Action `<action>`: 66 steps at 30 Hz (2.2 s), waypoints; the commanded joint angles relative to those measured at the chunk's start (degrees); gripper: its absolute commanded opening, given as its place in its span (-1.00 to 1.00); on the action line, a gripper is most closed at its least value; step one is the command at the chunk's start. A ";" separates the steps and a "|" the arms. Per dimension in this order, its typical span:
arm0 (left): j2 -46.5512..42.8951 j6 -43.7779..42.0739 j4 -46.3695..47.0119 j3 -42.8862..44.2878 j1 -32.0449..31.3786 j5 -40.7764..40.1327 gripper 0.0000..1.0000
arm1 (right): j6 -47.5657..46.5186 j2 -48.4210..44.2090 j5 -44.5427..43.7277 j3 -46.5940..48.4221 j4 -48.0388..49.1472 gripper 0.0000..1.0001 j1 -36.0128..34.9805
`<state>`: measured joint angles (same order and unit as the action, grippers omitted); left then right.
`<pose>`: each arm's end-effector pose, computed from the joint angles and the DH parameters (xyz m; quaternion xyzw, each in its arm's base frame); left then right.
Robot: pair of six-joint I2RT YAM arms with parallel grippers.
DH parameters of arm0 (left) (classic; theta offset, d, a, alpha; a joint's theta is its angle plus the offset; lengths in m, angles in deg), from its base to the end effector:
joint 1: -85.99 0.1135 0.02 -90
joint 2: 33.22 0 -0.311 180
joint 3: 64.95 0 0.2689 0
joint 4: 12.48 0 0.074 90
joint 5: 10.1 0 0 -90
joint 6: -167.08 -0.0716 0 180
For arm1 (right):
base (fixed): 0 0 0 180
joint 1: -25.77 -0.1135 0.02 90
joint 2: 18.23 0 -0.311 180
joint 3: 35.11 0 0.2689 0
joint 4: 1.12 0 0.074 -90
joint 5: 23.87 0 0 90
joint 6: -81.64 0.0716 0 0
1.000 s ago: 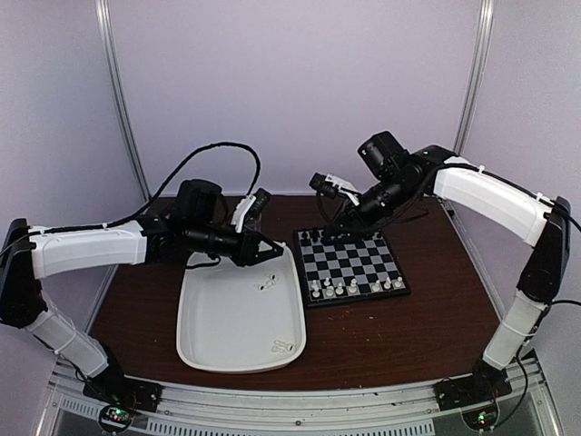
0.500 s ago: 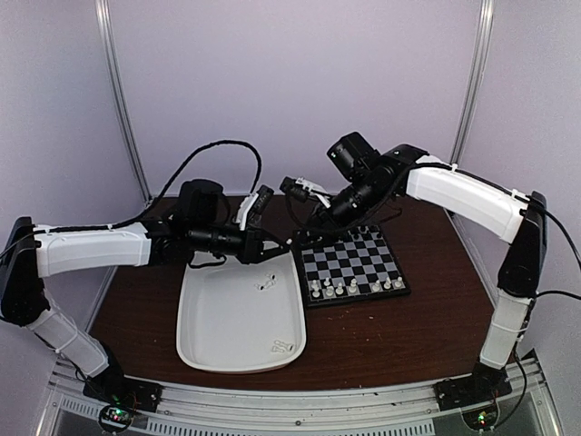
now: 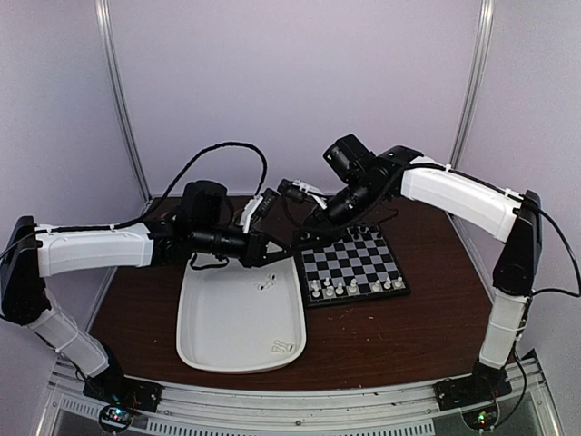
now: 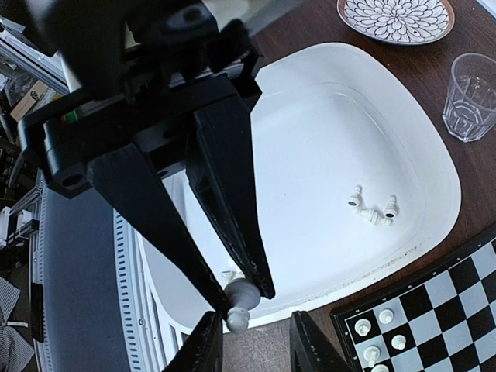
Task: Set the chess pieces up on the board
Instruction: Pass from the left arm to the right
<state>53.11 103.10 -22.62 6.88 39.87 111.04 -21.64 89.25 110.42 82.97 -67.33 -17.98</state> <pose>0.2391 -0.3020 0.3001 0.2842 0.7731 -0.4889 0.2874 0.2894 0.3462 0.3562 -0.5203 0.7243 0.4194 0.1696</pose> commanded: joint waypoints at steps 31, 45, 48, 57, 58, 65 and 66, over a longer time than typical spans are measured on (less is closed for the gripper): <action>1.01 -2.20 0.60 2.59 -1.07 1.25 -0.74 | 0.62 0.84 3.37 -0.08 -0.24 -0.75 -0.55; 0.08 -2.28 1.39 1.41 -1.07 -0.95 -0.74 | 0.20 0.98 3.14 -0.57 -1.32 -0.61 -0.55; -0.23 -2.38 1.39 1.18 -1.07 -1.46 -0.74 | 0.04 0.80 2.71 -1.09 -1.26 -0.62 -0.55; -0.29 -2.71 1.05 1.09 -1.07 -1.82 -0.74 | -0.30 0.84 1.73 -1.12 -1.92 -0.66 -0.55; -0.35 -2.80 0.99 1.16 -1.07 -1.80 -0.74 | -0.39 0.68 1.61 -1.24 -2.04 -0.66 -0.46; -0.04 -3.04 0.78 1.44 -1.06 -1.68 -0.74 | -0.77 0.88 2.04 -1.34 -2.44 -0.66 -0.44; -0.08 -3.12 0.66 1.44 -1.07 -1.72 -0.74 | -0.71 0.89 2.10 -1.31 -2.48 -0.66 -0.43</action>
<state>54.44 101.11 -25.03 8.06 38.90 110.10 -21.81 89.69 112.54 82.40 -68.23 -18.19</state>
